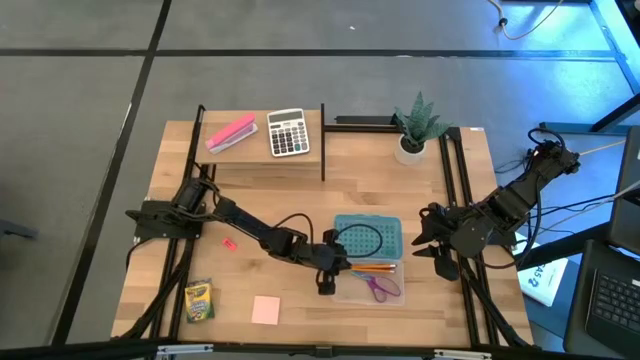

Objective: Pack school essentials
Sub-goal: Put the orange pencil into the blue supply box, then put the yellow crayon box into the blue supply box

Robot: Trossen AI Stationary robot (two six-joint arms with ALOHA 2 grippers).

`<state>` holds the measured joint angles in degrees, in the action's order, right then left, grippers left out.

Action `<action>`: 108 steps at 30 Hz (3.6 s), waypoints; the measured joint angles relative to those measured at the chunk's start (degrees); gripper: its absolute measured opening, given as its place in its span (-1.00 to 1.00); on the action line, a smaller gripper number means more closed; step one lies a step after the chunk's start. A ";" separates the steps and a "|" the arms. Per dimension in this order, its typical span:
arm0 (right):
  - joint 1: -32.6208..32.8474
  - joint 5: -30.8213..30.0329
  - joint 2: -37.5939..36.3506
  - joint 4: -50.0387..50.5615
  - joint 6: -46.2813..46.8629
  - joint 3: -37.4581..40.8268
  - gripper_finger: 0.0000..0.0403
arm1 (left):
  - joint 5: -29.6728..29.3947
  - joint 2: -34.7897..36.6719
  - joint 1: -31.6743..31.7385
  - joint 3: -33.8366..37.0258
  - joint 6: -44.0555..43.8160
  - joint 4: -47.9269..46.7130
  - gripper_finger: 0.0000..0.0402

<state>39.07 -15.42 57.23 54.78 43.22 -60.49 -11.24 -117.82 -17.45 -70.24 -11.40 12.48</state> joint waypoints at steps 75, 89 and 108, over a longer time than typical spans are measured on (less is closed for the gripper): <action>0.00 0.48 -0.02 -0.97 -1.54 0.00 -0.36 | -2.15 9.35 0.15 -0.11 -5.97 -9.50 -0.65; 0.00 0.48 0.00 -3.30 -12.05 0.00 -0.36 | 1.43 24.87 -3.99 -0.12 -55.26 -46.00 -0.65; -0.07 -0.02 0.00 -10.98 -23.08 0.00 -0.36 | 6.75 26.91 -20.52 -0.09 -100.59 -68.73 -0.65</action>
<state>39.00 -15.44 57.23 43.81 20.14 -60.49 -4.49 -90.91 -37.97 -70.32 -111.99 -56.24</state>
